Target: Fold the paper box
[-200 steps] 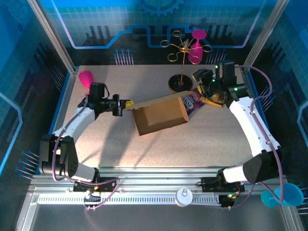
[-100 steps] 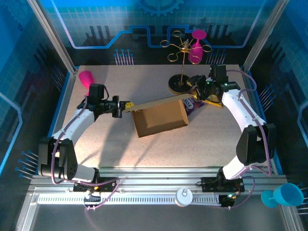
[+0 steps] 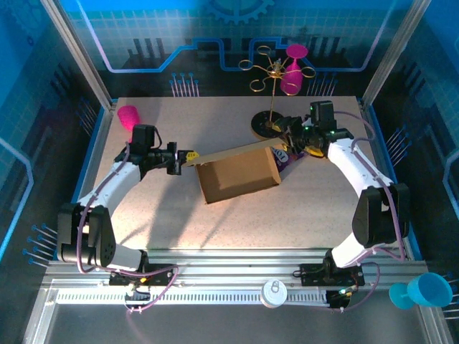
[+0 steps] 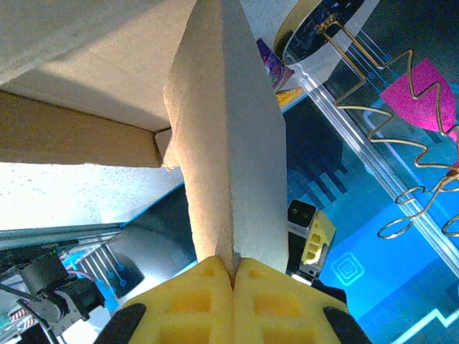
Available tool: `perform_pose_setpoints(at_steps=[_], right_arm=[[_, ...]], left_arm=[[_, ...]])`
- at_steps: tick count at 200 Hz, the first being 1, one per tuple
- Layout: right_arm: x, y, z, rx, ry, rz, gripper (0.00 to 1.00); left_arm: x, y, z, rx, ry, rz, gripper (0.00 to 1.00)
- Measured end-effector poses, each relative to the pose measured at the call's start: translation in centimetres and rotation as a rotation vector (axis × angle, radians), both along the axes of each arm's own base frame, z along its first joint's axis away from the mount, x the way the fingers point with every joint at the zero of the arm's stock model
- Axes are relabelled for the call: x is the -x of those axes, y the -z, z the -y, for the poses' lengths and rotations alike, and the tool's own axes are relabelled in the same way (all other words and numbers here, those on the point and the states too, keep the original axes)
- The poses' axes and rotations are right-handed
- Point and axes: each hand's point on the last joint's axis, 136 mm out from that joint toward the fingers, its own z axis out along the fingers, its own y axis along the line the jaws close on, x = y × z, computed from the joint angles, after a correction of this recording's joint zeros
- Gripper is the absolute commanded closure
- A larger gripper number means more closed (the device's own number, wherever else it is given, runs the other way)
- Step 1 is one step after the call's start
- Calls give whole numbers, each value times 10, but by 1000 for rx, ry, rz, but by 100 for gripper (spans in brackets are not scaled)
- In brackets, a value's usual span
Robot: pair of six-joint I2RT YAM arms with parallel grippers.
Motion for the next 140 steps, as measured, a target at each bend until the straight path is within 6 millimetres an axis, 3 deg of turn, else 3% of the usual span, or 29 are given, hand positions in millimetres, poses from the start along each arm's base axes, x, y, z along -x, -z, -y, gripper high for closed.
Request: perform_pose_setpoints(at_steps=[63,140], right_arm=[[12,8,-13,-13,-20,-37,59],[20,23,-12,31,-35,-60,72]], left_arm=[[-3,9,-4,-5,7,-6,100],[-13,12,-7,-36,37,29,100]])
